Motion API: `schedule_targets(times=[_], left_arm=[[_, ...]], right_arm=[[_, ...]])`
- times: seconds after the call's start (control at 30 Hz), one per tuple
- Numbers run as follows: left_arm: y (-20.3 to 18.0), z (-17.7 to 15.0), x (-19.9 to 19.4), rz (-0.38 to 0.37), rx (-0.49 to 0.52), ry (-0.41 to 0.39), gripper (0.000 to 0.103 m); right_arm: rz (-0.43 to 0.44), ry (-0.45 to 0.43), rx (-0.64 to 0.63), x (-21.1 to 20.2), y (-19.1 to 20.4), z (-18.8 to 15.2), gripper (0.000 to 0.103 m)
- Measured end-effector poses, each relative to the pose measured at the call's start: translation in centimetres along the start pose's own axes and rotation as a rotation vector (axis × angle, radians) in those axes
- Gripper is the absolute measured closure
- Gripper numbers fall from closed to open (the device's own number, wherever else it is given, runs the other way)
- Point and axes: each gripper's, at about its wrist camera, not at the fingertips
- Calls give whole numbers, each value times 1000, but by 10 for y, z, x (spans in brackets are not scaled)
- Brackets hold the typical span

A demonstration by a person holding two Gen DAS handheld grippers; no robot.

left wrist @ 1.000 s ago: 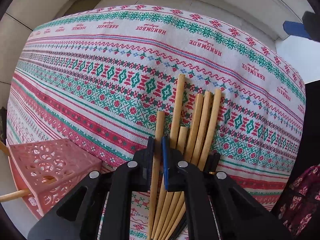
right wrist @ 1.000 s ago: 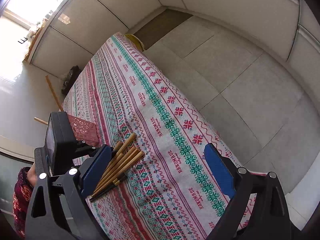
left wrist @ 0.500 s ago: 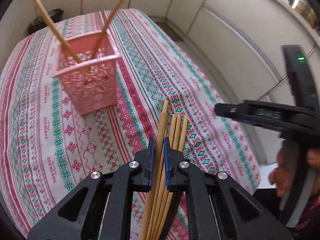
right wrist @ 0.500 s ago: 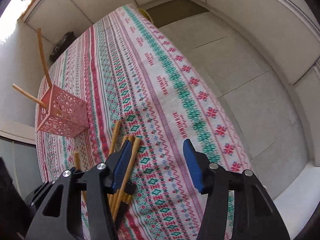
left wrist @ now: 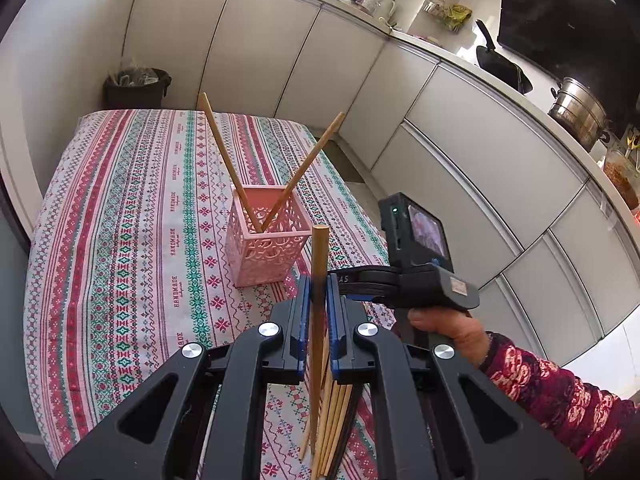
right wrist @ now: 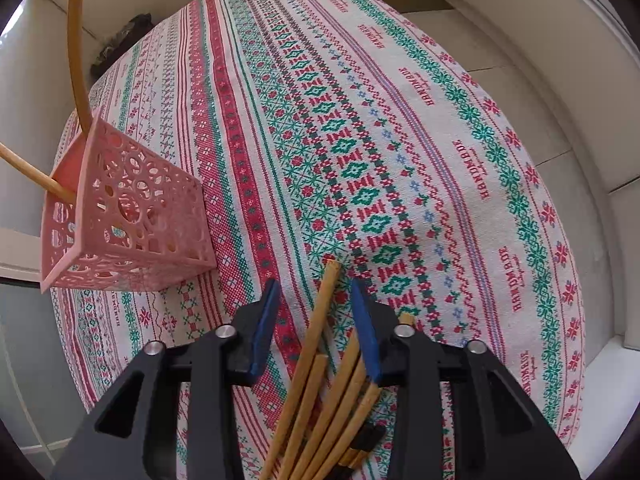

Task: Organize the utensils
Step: 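Grasp a chopstick with the right gripper while the left gripper lifts its chopstick, then carry both chopsticks over the pink holder and open both grippers to drop them in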

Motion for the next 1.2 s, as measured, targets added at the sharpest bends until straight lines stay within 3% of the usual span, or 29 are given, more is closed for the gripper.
schedule_targets(times=[0.03,0.13,0.23,0.53,0.73,0.97,1.2], left_arm=[[0,3,-2,4,0,-3,96],[3,4,-9,6,-6,-9,96],[5,3,-13,-1,-3,-30,96],[-30,1,-49,-11,84,-143,96],[-58,9,-80,6,134,-237,96],[-79,45,-110,45,179,-367,96],[-82,89,-103,120,154,-475,96]], right_arm=[[-24,-1,-5,5,3,-1,92],[-54,-76,-16,1,10,-8,92],[-19,-150,-11,-16,5,-23,93],[116,-483,-129,-152,-5,-101,93],[150,-604,-203,-221,-5,-119,94],[161,-743,-245,-277,6,-105,95],[218,-828,-271,-320,24,-76,95]])
Point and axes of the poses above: each gripper's, at about its wrist camera, not at the fingertips, and x roughly the way its jaws point, y to its left, z to its top, and after that the axes turned 2 degrees about y, right-handed
